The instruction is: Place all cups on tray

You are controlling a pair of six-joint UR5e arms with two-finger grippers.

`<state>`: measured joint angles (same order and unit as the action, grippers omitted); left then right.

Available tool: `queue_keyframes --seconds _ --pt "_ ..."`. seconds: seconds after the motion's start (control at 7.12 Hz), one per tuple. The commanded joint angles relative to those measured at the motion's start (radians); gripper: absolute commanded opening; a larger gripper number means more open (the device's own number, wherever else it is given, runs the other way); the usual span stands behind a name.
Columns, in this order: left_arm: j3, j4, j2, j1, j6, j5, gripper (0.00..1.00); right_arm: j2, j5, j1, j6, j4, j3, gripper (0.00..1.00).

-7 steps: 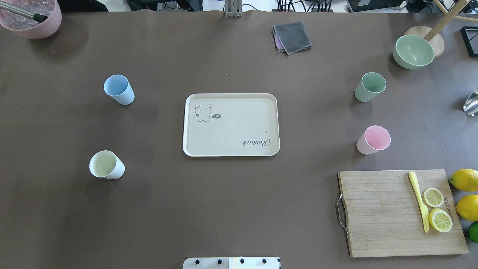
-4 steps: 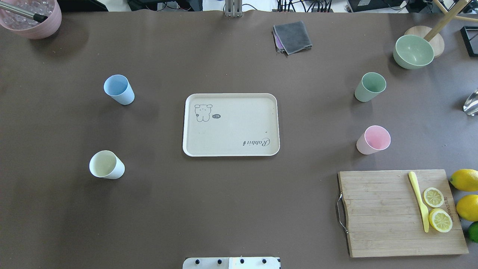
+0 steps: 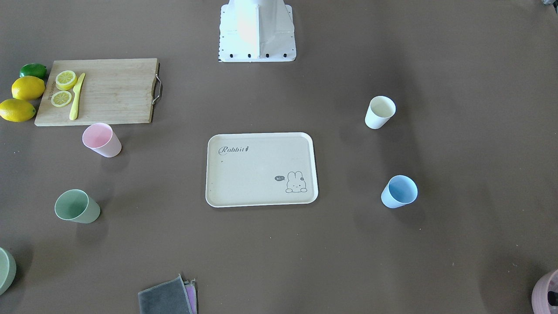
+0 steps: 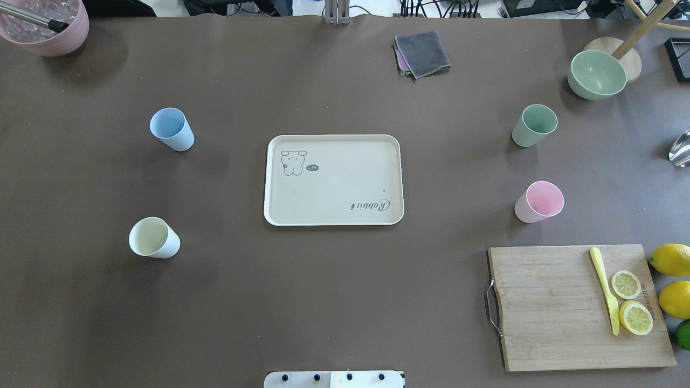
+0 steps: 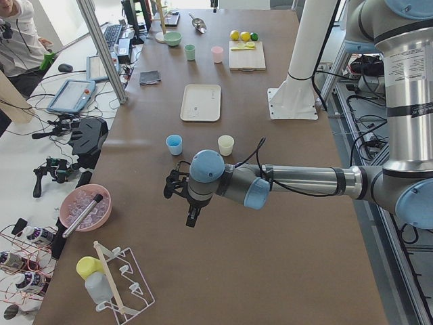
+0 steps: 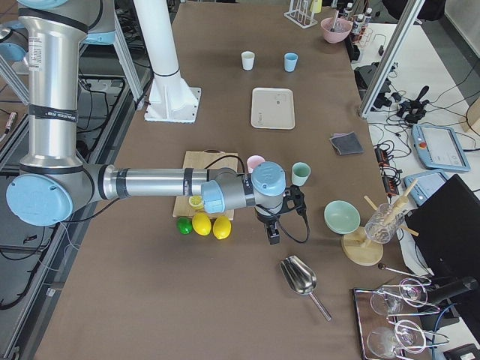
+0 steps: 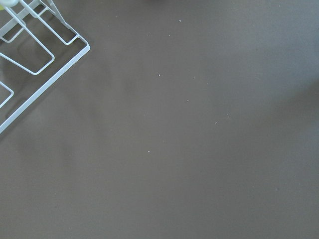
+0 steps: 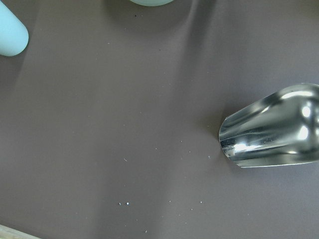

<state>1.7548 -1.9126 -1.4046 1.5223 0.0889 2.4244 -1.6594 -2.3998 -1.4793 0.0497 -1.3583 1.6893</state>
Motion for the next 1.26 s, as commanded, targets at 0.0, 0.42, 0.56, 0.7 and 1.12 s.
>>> queue_keyframes --seconds 0.0,0.42,0.56,0.7,1.12 --pt "0.008 0.003 -0.032 -0.062 0.044 0.071 0.97 0.003 -0.01 -0.001 -0.005 0.066 0.004 1.0" --pt "0.098 -0.116 -0.056 -0.236 0.402 0.01 0.98 0.007 -0.053 0.101 -0.016 0.068 0.108 1.0" --pt "0.133 -0.187 -0.054 -0.355 0.589 -0.096 0.98 0.007 -0.065 0.138 -0.089 0.07 0.148 1.0" --pt "0.205 -0.19 -0.053 -0.493 0.739 -0.226 0.98 0.007 -0.062 0.184 -0.191 0.07 0.191 1.0" --pt "0.258 -0.191 -0.089 -0.689 0.906 -0.335 0.98 0.05 -0.032 0.356 -0.452 0.071 0.201 0.99"
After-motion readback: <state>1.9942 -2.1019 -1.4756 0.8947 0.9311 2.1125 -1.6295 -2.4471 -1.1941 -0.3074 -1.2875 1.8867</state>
